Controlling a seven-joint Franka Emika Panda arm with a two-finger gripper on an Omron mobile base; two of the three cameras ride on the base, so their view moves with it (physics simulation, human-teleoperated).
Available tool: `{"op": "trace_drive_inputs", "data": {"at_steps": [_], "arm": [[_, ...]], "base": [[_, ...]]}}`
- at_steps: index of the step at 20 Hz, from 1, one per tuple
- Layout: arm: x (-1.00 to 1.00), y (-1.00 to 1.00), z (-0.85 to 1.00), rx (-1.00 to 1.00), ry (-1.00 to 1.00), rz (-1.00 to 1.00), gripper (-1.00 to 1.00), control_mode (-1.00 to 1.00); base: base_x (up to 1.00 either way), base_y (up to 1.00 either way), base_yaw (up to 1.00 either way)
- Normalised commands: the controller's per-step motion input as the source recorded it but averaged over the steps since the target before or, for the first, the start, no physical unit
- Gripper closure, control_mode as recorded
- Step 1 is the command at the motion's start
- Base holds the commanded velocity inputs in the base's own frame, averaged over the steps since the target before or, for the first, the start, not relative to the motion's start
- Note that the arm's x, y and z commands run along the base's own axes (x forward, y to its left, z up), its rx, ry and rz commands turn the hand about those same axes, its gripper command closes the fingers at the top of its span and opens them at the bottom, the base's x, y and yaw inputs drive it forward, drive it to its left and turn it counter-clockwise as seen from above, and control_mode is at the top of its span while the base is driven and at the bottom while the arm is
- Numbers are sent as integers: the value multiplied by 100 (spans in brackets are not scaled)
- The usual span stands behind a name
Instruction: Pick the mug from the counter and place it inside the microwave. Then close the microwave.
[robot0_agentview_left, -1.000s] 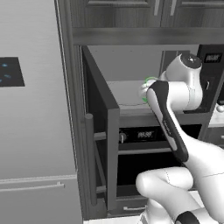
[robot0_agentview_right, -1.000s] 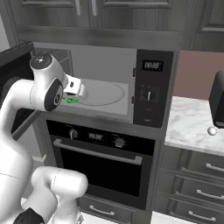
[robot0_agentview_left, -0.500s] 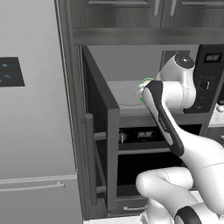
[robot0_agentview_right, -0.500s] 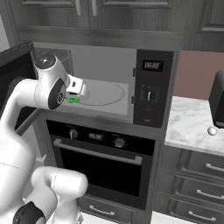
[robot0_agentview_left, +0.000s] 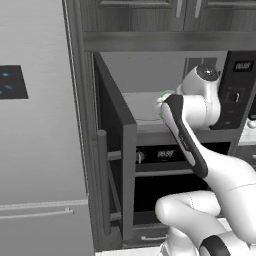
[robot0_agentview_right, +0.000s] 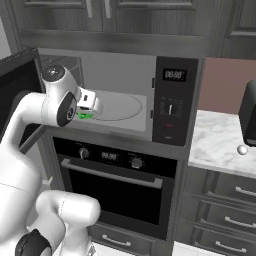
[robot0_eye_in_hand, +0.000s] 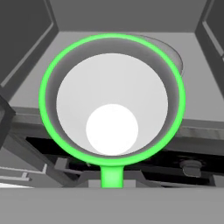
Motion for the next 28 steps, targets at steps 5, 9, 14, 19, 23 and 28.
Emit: {"op": "trace_drive_inputs", "data": {"at_steps": [5, 9, 14, 19, 23, 28], "arm": [[30, 0, -8, -2, 0, 0, 100, -100], [37, 0, -1, -2, 0, 0, 100, -100], [34, 3, 0, 0, 0, 0, 100, -100], [35, 2, -1, 0, 0, 0, 100, -100], [28, 5, -18, 0, 0, 0, 100, -100], [20, 6, -15, 0, 0, 0, 100, -100]], "base": [[0, 0, 0], [0, 0, 0], [0, 0, 0], [0, 0, 0], [0, 0, 0], [0, 0, 0]]}}
